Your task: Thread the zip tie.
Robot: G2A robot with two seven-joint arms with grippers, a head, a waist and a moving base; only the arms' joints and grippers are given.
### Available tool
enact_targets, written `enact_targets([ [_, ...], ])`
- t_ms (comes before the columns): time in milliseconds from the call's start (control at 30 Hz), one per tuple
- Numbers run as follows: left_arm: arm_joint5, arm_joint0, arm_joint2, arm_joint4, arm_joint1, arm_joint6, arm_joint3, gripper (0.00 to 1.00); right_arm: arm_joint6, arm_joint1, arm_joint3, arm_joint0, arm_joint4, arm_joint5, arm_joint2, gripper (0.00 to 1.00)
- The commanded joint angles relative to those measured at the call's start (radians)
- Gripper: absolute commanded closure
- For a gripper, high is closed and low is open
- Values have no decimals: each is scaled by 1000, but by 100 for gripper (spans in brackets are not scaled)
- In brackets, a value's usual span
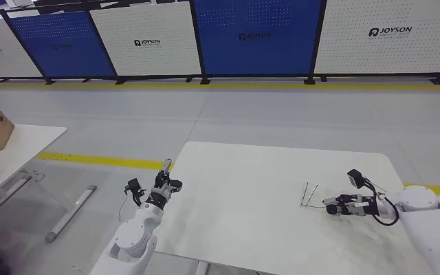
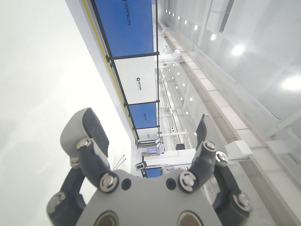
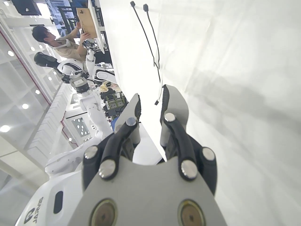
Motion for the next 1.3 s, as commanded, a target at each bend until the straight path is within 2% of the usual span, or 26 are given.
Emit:
enact_targets([
  [0, 0, 0, 0, 0, 0, 0, 0, 0, 2, 1, 3, 1, -2, -2, 2, 78],
  [133, 0, 0, 0, 0, 0, 0, 0, 0, 1, 2, 5, 0, -8, -4, 5, 78],
  [200, 0, 0, 0, 0, 0, 0, 0, 0, 0, 2, 3, -1, -12, -3, 6, 82],
  [500, 0, 0, 0, 0, 0, 0, 0, 0, -5, 1, -7, -2, -29, 4, 9, 80],
  [800, 0, 0, 0, 0, 0, 0, 0, 0, -10, 1, -11, -7, -39, 1, 15, 82],
  [933, 0, 0, 0, 0, 0, 0, 0, 0, -10, 1, -12, -7, -43, 3, 17, 86],
  [967, 0, 0, 0, 0, 0, 0, 0, 0, -9, 1, -13, -7, -43, 3, 18, 84],
  [1067, 0, 0, 0, 0, 0, 0, 0, 0, -8, 1, -14, -7, -45, 5, 20, 87],
  [1267, 0, 0, 0, 0, 0, 0, 0, 0, -3, 1, -12, -7, -44, 2, 26, 100],
])
